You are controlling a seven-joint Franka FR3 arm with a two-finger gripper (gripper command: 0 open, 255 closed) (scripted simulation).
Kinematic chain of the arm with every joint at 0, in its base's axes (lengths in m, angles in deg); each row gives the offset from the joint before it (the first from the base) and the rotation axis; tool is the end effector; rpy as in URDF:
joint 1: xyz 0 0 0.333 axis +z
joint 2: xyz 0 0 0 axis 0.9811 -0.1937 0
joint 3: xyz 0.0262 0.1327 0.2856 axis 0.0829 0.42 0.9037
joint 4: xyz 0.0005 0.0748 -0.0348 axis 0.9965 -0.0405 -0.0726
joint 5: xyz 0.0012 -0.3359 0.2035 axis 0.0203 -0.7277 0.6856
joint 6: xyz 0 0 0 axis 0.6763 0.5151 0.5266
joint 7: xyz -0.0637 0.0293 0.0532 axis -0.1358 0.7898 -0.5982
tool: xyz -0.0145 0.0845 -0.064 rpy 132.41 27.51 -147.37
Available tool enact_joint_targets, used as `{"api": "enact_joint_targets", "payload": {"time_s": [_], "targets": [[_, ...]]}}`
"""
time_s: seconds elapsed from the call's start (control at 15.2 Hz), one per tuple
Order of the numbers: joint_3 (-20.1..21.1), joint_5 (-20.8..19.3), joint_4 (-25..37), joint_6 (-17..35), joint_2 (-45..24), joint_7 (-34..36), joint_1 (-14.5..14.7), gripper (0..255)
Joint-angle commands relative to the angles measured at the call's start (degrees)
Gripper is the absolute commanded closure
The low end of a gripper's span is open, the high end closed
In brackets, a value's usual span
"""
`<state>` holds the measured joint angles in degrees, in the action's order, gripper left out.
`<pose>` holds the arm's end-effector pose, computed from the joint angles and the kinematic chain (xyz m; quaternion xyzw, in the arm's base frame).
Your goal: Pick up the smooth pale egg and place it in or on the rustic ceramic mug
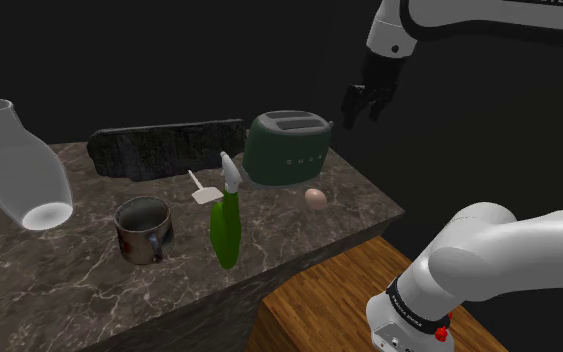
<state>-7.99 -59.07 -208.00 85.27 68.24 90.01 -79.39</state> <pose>0.3233 -0.0030 0.5747 0.9966 -0.0406 0.0109 0.0710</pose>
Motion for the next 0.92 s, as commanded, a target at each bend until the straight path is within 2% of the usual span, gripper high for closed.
{"api": "enact_joint_targets", "payload": {"time_s": [0.0, 0.46, 0.86], "targets": [[0.0, 0.0, 0.0, 0.0, 0.0, 0.0, 0.0, 0], [2.0, -0.1, -14.3, 13.9, 1.5, 2.1, 1.7, 0], [4.2, -0.7, -24.2, 27.5, -1.5, 4.5, 2.9, 0]]}}
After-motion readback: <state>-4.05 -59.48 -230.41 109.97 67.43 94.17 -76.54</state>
